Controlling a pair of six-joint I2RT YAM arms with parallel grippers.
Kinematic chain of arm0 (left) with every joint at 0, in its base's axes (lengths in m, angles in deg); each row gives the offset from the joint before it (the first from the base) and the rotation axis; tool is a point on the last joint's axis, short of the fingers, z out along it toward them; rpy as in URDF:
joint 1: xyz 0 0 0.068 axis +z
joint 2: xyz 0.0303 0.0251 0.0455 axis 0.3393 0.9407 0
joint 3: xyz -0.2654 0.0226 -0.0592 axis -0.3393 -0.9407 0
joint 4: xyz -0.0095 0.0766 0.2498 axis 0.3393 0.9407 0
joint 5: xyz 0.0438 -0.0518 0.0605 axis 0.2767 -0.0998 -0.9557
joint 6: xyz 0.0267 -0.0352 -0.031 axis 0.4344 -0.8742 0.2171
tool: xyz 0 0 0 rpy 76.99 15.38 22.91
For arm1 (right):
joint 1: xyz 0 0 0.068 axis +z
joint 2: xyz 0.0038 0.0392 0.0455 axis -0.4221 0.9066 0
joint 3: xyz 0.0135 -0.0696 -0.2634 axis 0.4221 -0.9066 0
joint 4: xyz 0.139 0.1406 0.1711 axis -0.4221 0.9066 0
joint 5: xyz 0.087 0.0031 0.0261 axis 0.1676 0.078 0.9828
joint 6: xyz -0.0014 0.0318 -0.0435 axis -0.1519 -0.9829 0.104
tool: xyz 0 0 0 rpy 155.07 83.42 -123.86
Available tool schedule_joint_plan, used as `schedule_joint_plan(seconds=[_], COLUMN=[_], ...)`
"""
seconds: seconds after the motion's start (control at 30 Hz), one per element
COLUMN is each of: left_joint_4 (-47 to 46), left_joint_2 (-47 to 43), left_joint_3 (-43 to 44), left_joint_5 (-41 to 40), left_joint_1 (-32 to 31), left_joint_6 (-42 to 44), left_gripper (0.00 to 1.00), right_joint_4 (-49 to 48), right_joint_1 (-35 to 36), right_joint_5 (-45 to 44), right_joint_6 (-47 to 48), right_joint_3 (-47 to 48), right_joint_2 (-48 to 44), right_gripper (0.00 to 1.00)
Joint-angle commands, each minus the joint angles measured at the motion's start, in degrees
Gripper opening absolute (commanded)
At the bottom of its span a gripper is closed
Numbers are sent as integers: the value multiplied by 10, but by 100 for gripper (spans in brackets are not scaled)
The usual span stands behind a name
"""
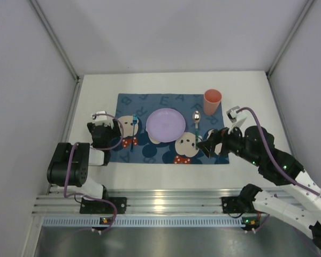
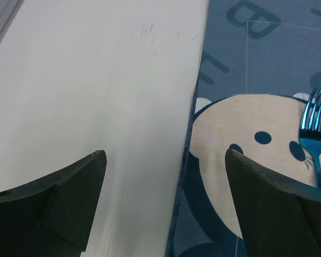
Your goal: Set the dinner table for one person
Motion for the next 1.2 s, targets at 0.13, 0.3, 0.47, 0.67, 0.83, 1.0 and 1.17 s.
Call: schedule_joint_plan(seconds=[0.13,0.3,0.47,0.67,0.83,1.0,1.17], left_joint_4=[-85,-85,-86,-86,-86,-86,-86], left_joint_2=[1,1,1,1,1,1,1], left_joint_3=[-6,-6,-6,-7,-7,-7,-7], left_joint_5=[30,30,29,30,30,30,29], left_joint_1=[2,2,2,2,2,2,2], left_joint_6=[3,3,3,3,3,3,3], left_gripper=[99,99,99,99,99,99,99], right_joint_4=[-7,-2,2,-19,-33,-97,-123], right_joint_1=[0,0,1,0,0,0,0], right_joint_5=[-11,-102,-315,-351,-306,-180,-128], right_joint_6=[-22,-63,-127,-93,-92,-65,-54], right_joint_3=[1,-30,-81,-87,-79,-79,-58], right_joint_2=[42,43,26,79,130,171,194], right_gripper=[100,100,100,100,100,100,100])
